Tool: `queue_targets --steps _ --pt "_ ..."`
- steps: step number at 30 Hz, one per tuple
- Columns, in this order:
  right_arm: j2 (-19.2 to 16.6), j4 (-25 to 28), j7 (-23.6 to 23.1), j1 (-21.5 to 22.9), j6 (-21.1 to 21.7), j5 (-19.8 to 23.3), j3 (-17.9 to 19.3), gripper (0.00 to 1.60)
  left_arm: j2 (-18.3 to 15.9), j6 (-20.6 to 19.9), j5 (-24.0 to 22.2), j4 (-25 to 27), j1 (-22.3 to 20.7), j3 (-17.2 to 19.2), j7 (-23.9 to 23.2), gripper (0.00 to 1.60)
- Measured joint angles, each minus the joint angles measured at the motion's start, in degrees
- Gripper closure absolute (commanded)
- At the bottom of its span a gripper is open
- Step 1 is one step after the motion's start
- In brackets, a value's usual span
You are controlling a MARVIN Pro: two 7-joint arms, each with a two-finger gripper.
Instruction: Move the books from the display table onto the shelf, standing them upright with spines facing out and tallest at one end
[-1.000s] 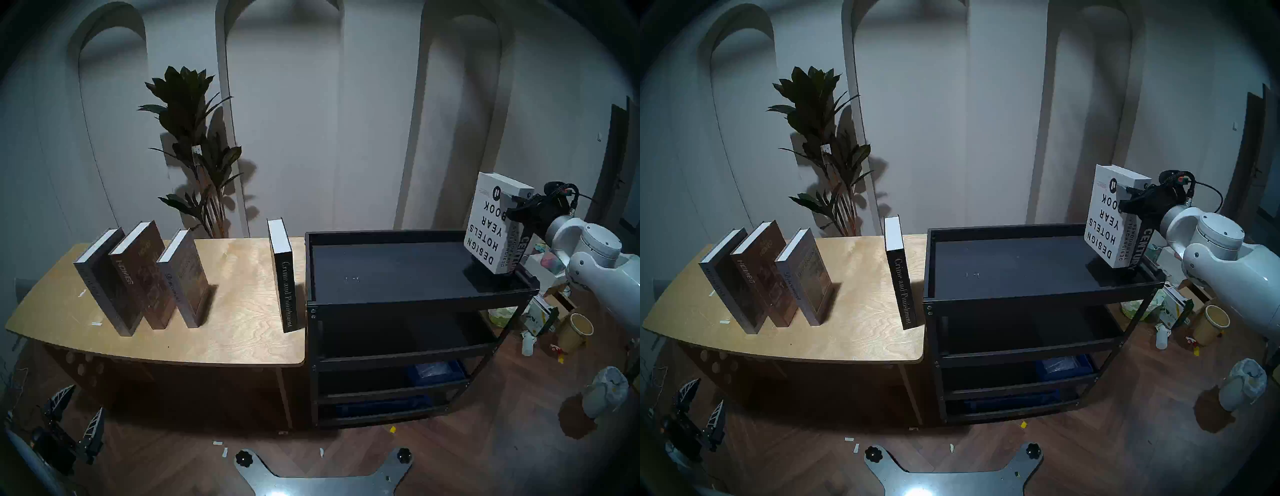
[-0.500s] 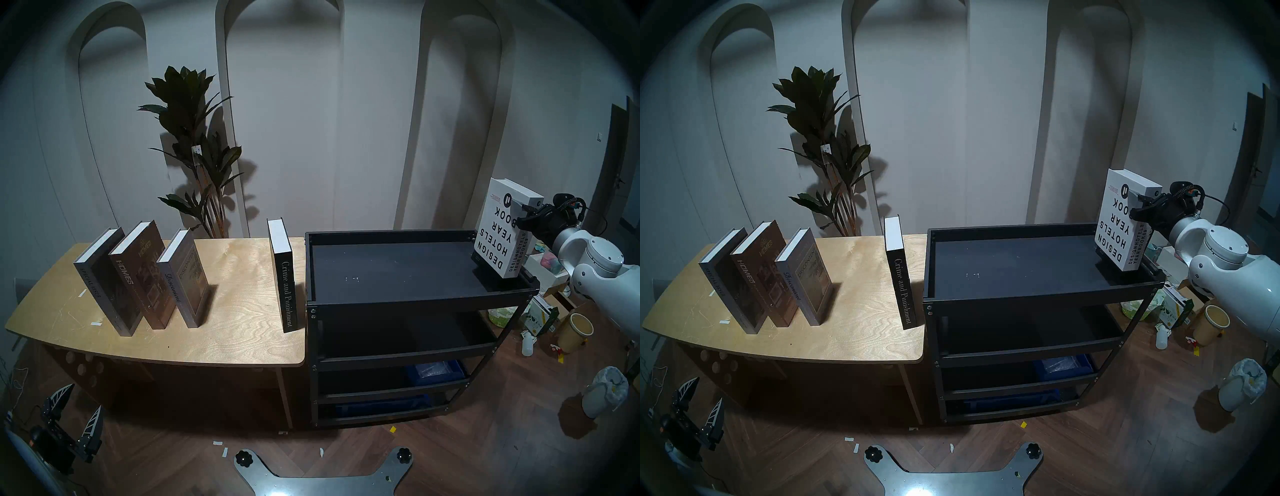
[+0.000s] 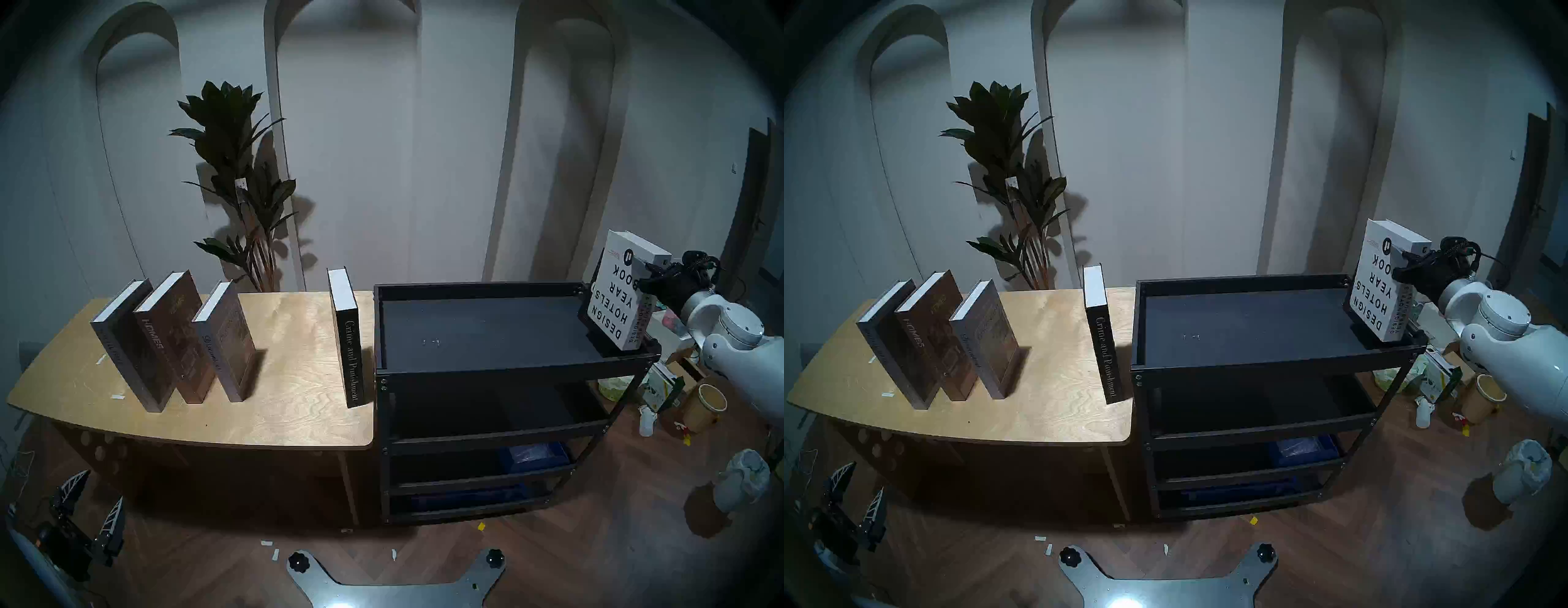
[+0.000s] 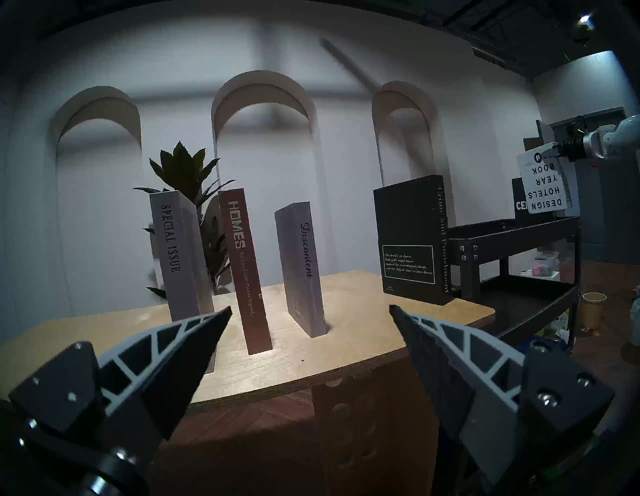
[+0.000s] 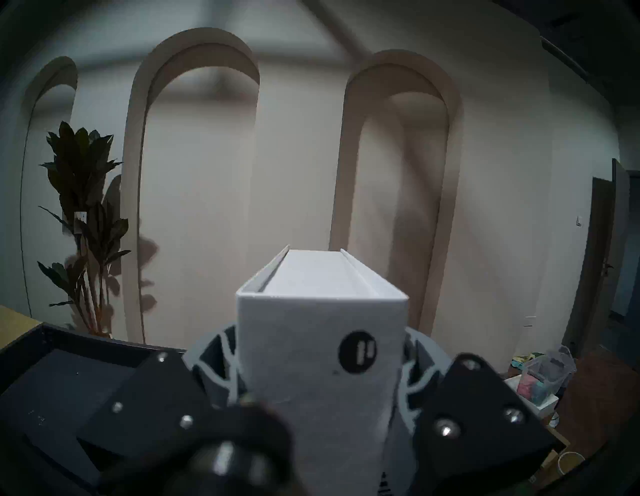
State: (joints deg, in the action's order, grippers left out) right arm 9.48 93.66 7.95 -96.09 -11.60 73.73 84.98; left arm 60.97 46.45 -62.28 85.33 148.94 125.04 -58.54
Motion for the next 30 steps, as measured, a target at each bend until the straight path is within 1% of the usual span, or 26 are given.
queue_targets --steps 6,9,22,30 --pt "2.08 -1.07 -0.54 2.57 0.75 -1.31 -2.41 1.6 -0.42 0.41 -0.12 0.04 0.37 -0.34 0.43 0.0" --pt "3.33 -1.55 -0.91 4.29 2.01 -2.03 -3.45 1.6 -0.62 0.61 -0.12 0.09 0.59 -0.52 0.62 0.0" --pt "7.31 -2.32 -2.5 11.17 6.94 -5.01 -3.97 1.6 -1.3 1.22 -0.04 0.21 1.28 -1.15 1.26 0.0" --pt "10.42 -6.3 -4.0 15.14 9.11 -7.94 -4.78 1.6 -1.71 1.64 -0.12 0.25 1.63 -1.44 1.69 0.0"
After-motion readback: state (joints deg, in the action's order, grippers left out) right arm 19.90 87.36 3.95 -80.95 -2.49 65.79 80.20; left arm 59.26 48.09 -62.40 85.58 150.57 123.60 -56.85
